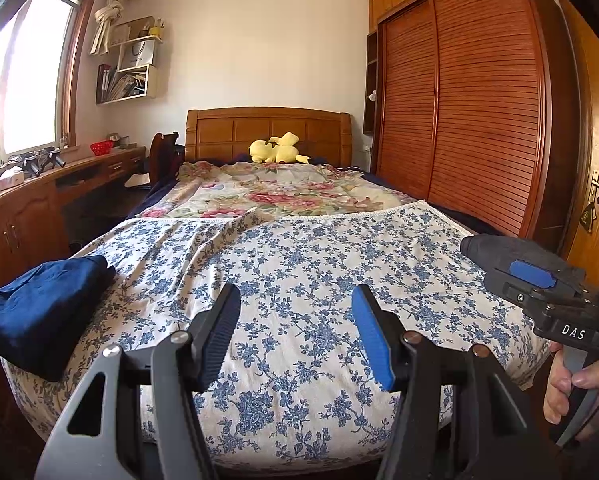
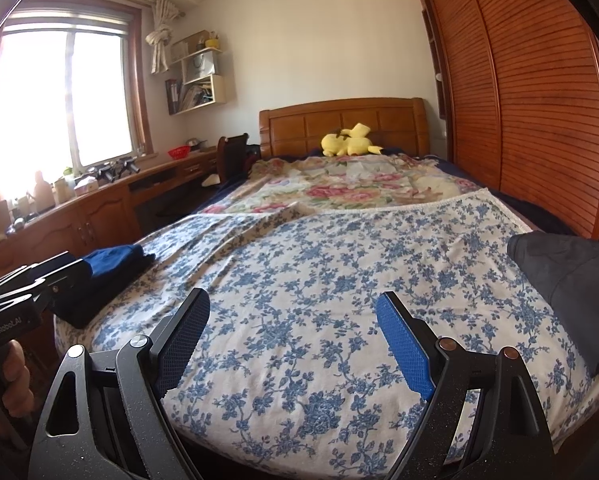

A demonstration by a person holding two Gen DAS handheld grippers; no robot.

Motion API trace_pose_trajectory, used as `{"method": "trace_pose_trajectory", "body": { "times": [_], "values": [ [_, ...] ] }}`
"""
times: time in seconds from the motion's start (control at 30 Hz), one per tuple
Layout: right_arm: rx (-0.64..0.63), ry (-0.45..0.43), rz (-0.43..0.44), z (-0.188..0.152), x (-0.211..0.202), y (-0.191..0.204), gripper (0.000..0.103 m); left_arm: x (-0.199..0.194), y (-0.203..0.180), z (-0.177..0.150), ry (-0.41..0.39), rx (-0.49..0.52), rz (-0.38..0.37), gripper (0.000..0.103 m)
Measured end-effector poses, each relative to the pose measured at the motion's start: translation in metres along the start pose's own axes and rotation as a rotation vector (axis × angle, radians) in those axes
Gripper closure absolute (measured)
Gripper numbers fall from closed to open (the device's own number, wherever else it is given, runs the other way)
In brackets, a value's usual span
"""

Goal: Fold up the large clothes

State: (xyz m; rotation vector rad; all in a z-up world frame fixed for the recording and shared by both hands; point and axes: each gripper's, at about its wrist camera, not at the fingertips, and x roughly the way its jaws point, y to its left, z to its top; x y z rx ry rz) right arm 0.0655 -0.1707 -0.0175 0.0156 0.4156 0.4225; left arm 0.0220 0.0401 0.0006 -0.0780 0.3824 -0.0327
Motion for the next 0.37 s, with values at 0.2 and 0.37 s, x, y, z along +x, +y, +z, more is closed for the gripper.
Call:
{"method": "trace_pose_trajectory", "body": {
  "times": [0.2,0.37],
  "values": [
    [-0.002,0.000,0.000,0.0002,-0.0001,-0.0002,0.016,-0.0012,-0.0025,0.0016,-0.002,0.004,-0.004,0.045],
    [-0.001,0.000,0.000,0.0000,-0.0001,-0.0003,0.016,-0.0020,-0.0021,0.0022,-0.002,0.003,-0.008,0.045]
  ]
}}
